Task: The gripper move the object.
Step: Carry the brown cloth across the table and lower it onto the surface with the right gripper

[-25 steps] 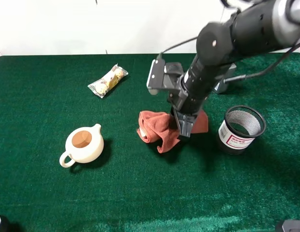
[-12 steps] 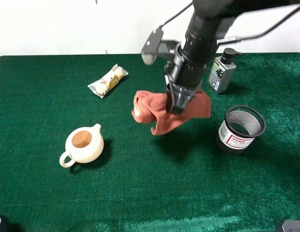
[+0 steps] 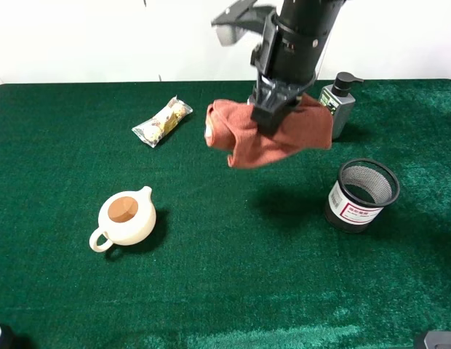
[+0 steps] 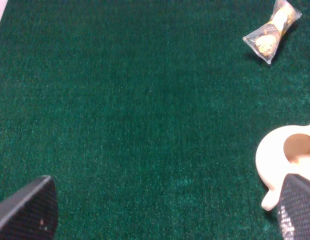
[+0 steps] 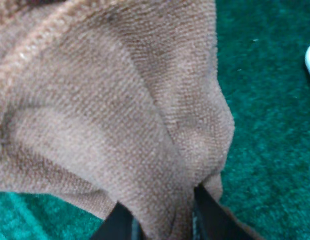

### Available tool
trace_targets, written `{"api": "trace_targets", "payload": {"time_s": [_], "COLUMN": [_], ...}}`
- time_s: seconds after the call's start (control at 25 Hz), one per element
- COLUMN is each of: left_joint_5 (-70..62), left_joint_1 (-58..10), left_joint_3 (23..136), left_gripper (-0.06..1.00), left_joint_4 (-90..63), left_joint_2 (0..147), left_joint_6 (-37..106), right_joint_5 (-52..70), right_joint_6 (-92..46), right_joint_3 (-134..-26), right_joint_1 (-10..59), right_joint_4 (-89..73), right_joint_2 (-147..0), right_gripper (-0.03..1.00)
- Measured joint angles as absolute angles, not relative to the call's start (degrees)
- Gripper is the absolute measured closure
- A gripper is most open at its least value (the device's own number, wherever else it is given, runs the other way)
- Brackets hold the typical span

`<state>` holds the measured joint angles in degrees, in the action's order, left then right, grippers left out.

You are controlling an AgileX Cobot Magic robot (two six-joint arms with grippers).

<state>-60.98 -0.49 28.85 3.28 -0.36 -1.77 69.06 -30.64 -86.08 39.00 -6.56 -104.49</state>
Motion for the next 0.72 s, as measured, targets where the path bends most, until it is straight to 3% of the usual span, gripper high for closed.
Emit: {"api": "trace_targets", "payload": {"time_s": [0.28, 0.72], "left_joint_5": [-61.0, -61.0], "left_joint_1": [-0.5, -0.5], "left_joint_3": [28.9, 28.9], "left_gripper": [0.06, 0.06], "left_joint_4": [3.3, 3.3], "left_joint_2": [-0.4, -0.4], "left_joint_6": [-1.8, -1.8], "right_joint_5": [69.3, 69.5], "right_joint_6": [-23.1, -15.6], "right_joint_3": [-90.2, -96.0], "right_joint_1": [37.2, 28.7], "right_joint_4": [-6.4, -6.5], "right_joint_2": [-103.8, -103.7], "right_gripper": [0.87, 0.87]}}
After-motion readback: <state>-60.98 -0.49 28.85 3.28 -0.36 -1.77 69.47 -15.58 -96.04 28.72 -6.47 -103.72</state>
